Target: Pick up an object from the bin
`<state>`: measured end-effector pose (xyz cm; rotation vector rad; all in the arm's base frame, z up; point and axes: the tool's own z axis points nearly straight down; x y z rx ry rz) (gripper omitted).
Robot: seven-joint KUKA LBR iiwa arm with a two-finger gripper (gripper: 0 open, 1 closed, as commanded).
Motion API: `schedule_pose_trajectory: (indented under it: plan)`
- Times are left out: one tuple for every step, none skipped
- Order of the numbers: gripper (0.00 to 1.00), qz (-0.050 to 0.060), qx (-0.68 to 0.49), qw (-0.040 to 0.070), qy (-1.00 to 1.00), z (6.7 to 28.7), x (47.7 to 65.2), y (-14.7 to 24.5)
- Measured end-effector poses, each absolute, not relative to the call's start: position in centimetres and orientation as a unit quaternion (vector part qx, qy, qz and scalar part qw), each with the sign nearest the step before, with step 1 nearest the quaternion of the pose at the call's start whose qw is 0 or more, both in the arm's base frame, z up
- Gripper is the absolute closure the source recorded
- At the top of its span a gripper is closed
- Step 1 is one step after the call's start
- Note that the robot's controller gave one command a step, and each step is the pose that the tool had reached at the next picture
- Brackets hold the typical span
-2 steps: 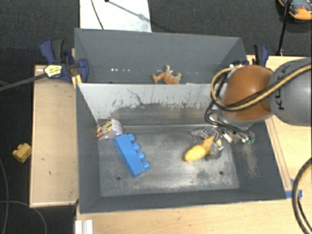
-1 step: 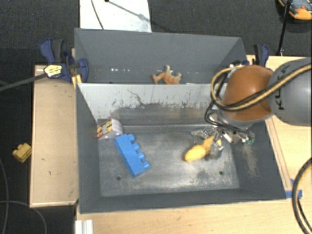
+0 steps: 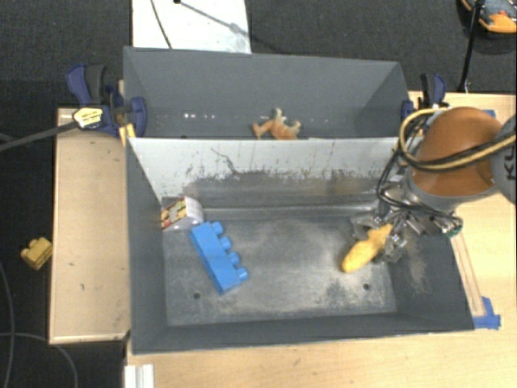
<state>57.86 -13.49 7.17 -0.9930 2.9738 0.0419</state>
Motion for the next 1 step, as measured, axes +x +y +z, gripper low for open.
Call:
schedule_pose_trajectory:
  plan:
    - [1.00, 0.013, -0.316, 0.003, 0.949, 7.17, 57.86, -13.50]
